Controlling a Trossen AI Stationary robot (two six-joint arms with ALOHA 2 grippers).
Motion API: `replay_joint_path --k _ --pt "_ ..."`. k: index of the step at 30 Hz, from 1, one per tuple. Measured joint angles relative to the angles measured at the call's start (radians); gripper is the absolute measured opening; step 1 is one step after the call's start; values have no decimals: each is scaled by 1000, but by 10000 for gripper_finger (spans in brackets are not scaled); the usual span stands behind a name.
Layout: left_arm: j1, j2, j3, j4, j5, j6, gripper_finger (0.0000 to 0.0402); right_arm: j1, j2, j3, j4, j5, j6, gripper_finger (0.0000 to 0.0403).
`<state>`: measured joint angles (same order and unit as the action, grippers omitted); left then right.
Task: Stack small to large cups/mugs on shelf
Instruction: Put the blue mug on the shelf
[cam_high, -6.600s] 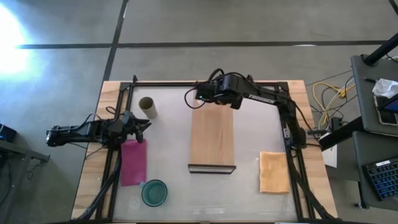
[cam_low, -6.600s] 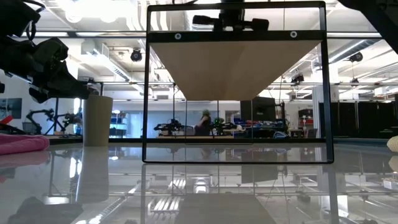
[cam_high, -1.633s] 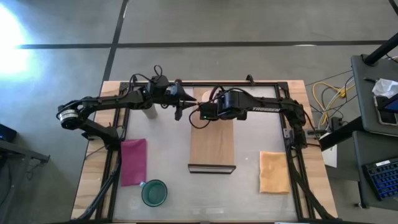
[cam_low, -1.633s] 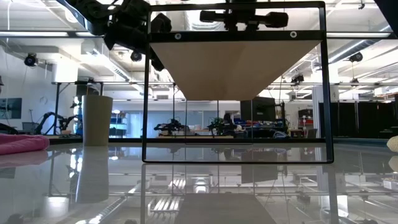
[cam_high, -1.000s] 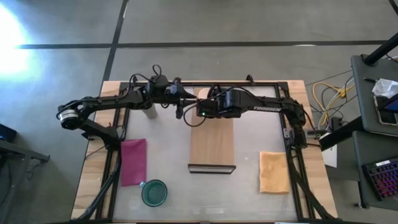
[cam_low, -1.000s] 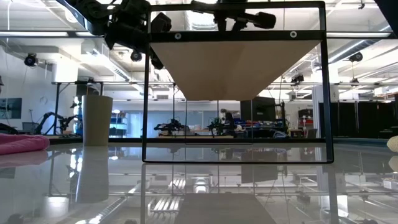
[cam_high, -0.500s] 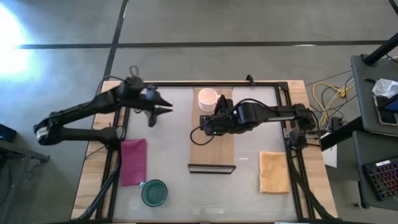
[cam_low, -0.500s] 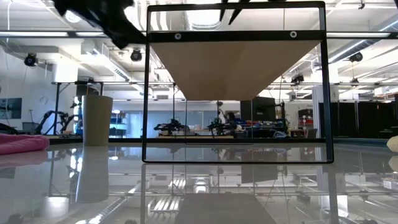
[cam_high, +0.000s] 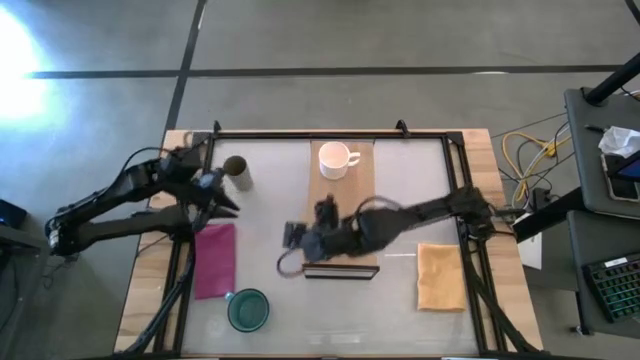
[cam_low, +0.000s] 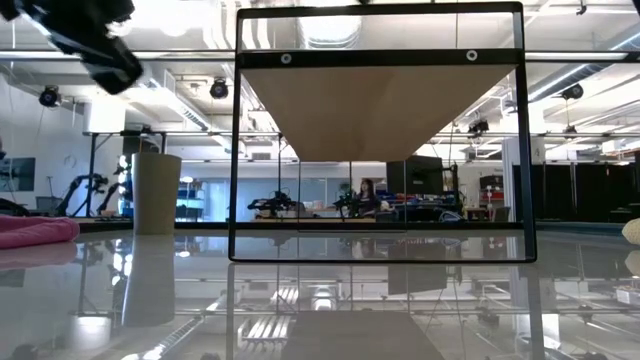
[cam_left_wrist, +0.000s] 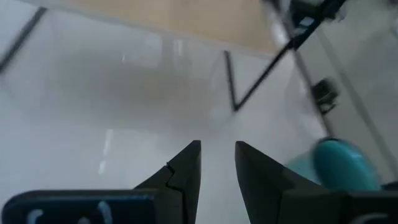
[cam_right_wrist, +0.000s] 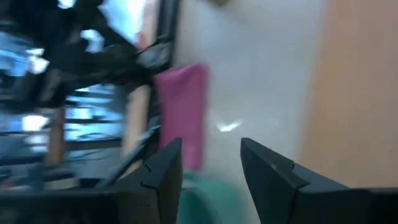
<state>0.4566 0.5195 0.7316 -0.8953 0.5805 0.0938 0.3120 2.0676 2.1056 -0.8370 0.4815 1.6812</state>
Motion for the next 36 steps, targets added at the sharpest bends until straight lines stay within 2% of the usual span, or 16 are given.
replay_joint_path --k 5,10,13,17,19,22,26,29,33,36 --pt "0 -223 -20 -88 17 -106 84 84 100 0 265 47 52 138" --pt "0 -393 -16 -129 120 -244 84 126 148 0 402 55 -29 138" --pt "-1 -445 -1 -178 180 -294 84 136 152 0 451 95 -42 139" --pt "0 -460 7 -223 247 -316 84 135 139 0 560 131 -148 139" --pt "0 -437 19 -172 297 -351 84 135 127 0 614 149 -211 139" --pt "0 -357 68 34 319 -414 84 135 107 5 660 187 -312 139" --pt "0 -146 151 324 379 -525 84 135 99 55 661 231 -418 139" --pt "0 29 209 409 387 -518 84 136 94 107 648 283 -487 139" --pt "-24 185 225 406 255 -408 84 146 82 203 489 462 -543 139" --pt "-106 229 186 414 126 -378 84 164 47 249 313 620 -554 139"
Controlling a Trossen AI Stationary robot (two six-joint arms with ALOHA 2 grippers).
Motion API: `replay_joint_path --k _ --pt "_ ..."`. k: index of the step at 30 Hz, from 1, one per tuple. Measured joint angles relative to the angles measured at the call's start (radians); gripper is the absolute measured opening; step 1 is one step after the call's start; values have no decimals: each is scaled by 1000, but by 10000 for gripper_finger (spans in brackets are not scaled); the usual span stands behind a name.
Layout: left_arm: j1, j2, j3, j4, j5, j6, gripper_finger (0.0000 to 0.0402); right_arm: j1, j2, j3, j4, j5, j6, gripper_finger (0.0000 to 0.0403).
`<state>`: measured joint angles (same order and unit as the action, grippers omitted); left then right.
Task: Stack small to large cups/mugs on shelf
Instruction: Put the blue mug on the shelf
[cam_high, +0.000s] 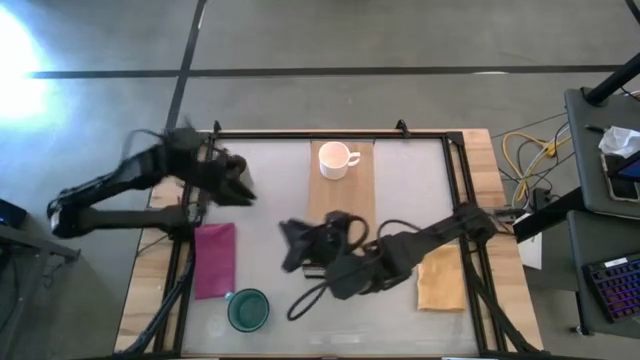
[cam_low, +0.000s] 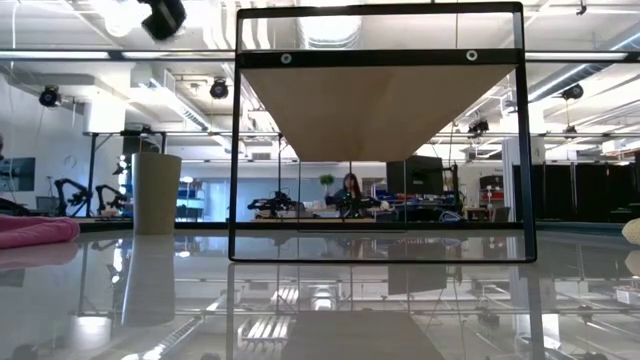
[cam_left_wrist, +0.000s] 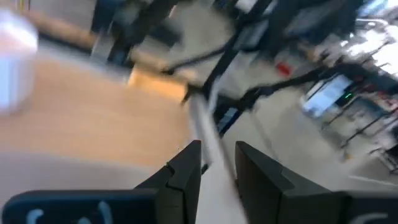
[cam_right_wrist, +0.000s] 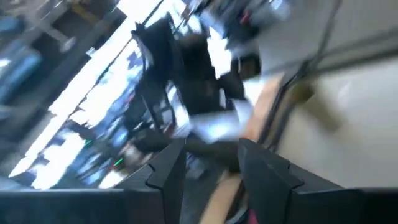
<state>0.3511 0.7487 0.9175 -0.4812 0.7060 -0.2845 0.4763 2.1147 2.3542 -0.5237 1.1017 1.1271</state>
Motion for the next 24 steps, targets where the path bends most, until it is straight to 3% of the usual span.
replay_joint_path --k 2,4,6,9,14,19,21,24 --pt "-98 6 -45 67 -152 -22 84 18 -53 -16 -73 92 -3 139" --pt "-221 7 -93 265 -273 -101 83 23 -104 -16 -173 121 13 139" --pt "-351 6 -142 455 -340 -169 80 19 -157 -16 -285 91 72 139" --pt "-568 112 -178 584 -474 -199 69 -11 -219 -16 -419 -21 124 139" --pt "-901 226 -192 433 -756 -181 47 -41 -261 -19 -527 -139 104 137" --pt "-1089 257 -147 231 -968 -284 35 -45 -278 -19 -633 -186 117 141" --pt "-1113 267 -128 174 -993 -309 34 -45 -278 -20 -688 -192 149 144" --pt "-1120 255 -78 44 -951 -371 46 -44 -276 -28 -749 -239 220 148"
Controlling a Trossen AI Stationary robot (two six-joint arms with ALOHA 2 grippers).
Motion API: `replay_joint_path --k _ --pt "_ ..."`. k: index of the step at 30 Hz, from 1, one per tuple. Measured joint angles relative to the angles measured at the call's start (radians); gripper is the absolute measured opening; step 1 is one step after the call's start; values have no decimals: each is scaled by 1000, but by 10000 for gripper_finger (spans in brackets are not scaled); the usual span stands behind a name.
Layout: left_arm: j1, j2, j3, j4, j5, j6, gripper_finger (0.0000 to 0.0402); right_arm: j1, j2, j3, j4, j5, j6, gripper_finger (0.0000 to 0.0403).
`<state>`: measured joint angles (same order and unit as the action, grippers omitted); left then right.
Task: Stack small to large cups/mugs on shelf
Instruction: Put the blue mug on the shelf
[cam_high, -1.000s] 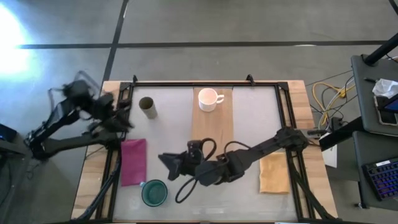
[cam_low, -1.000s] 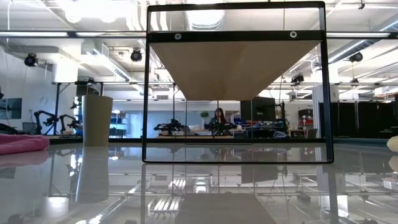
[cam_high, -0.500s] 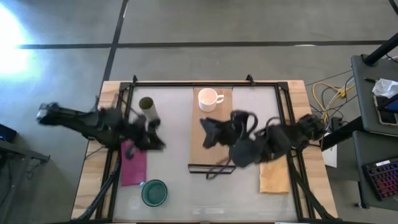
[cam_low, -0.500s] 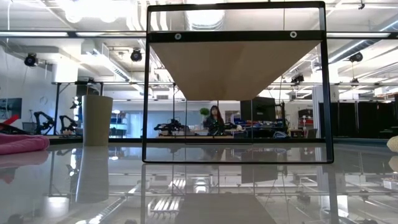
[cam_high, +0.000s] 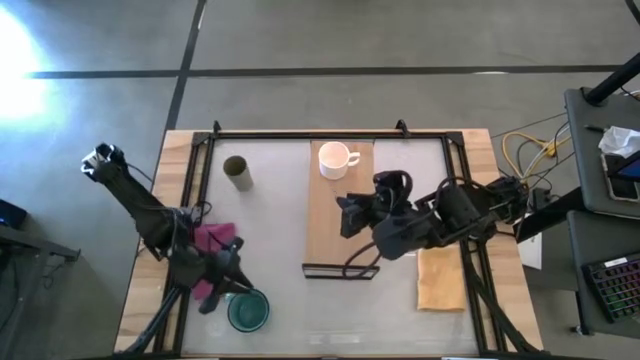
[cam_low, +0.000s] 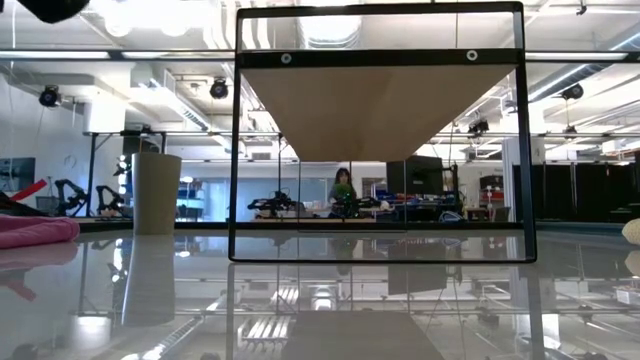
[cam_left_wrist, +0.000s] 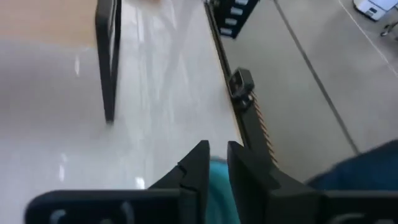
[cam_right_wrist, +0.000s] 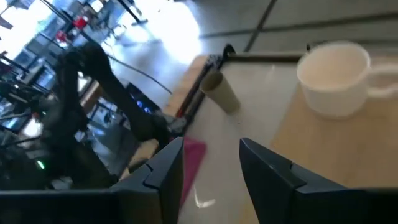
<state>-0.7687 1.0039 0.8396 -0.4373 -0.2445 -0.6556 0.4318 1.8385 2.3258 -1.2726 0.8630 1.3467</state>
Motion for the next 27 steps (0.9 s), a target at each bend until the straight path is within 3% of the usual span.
replay_joint_path --k 6,11,18,27 --pt "-17 10 43 -154 105 -102 98 17 2 -31 -23 -43 32 152" --pt "-30 64 35 -225 108 -202 133 39 -1 -51 -77 -63 115 152" --pt "-30 178 37 -255 64 -167 146 73 -3 -52 -138 -60 179 152" --pt "-21 261 61 -252 44 -18 147 83 -4 -52 -146 -55 179 152"
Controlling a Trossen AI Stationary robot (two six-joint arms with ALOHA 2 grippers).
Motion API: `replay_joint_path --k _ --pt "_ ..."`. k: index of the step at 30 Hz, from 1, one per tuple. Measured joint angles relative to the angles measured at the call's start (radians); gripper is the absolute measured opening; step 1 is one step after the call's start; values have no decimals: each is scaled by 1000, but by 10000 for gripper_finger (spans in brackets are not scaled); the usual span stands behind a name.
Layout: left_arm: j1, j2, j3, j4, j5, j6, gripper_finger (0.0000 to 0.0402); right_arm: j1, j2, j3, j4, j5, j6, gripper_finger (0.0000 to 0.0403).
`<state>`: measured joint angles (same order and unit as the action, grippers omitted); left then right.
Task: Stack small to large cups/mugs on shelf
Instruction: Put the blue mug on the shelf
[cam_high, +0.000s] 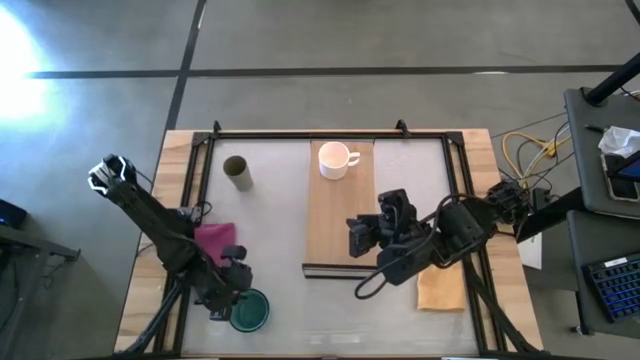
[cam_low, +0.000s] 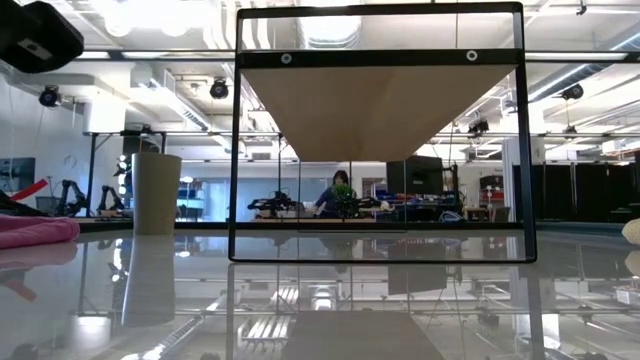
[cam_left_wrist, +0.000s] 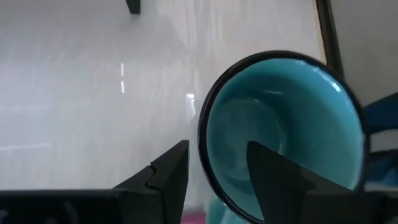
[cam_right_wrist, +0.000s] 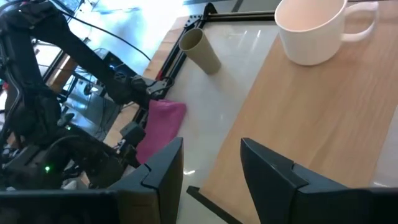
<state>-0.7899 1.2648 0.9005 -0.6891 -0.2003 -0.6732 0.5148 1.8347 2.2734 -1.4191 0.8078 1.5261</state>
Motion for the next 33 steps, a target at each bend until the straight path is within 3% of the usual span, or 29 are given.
replay_joint_path --k 13,20,33 --pt "49 120 4 20 42 110 140 0 -1 -7 -12 1 1 152" --pt "57 127 4 25 44 119 101 5 -1 -55 -14 -6 53 152" --pt "70 104 10 48 68 360 16 47 -7 -95 -14 -25 151 152"
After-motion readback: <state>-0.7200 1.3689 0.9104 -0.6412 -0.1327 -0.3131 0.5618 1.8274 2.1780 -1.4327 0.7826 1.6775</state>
